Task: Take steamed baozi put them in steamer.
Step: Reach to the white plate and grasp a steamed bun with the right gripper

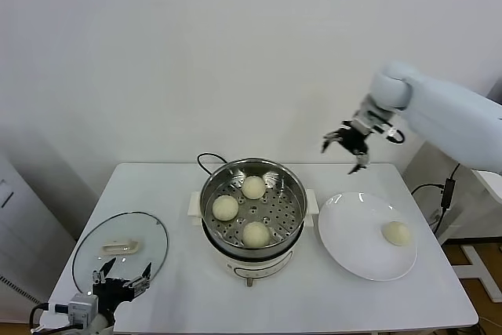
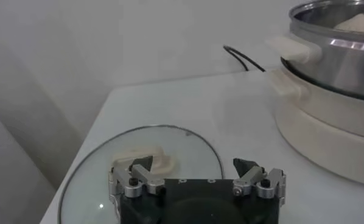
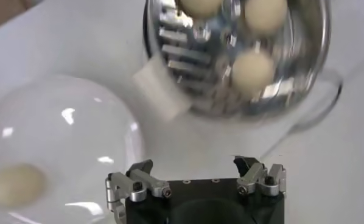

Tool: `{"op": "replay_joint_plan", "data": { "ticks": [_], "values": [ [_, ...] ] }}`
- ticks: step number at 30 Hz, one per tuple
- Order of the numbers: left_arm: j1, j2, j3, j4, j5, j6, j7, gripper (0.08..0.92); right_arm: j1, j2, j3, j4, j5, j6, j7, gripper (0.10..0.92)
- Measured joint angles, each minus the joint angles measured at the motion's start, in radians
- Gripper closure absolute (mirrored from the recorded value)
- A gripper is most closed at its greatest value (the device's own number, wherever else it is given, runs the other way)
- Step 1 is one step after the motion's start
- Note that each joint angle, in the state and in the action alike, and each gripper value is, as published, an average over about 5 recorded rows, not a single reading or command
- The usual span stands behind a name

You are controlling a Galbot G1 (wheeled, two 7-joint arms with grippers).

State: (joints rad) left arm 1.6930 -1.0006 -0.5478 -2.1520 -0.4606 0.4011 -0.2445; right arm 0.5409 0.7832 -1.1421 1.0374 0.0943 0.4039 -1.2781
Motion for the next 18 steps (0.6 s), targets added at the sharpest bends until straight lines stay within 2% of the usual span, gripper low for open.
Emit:
{"op": "replay_joint_plan", "data": {
  "ticks": [18],
  "values": [
    [-0.01, -0.006, 0.006, 0.01, -0.001, 0.004, -0.001, 0.177, -0.174, -0.089, 0.047, -0.16, -0.008, -0.067, 0.019, 0.203]
  ]
}}
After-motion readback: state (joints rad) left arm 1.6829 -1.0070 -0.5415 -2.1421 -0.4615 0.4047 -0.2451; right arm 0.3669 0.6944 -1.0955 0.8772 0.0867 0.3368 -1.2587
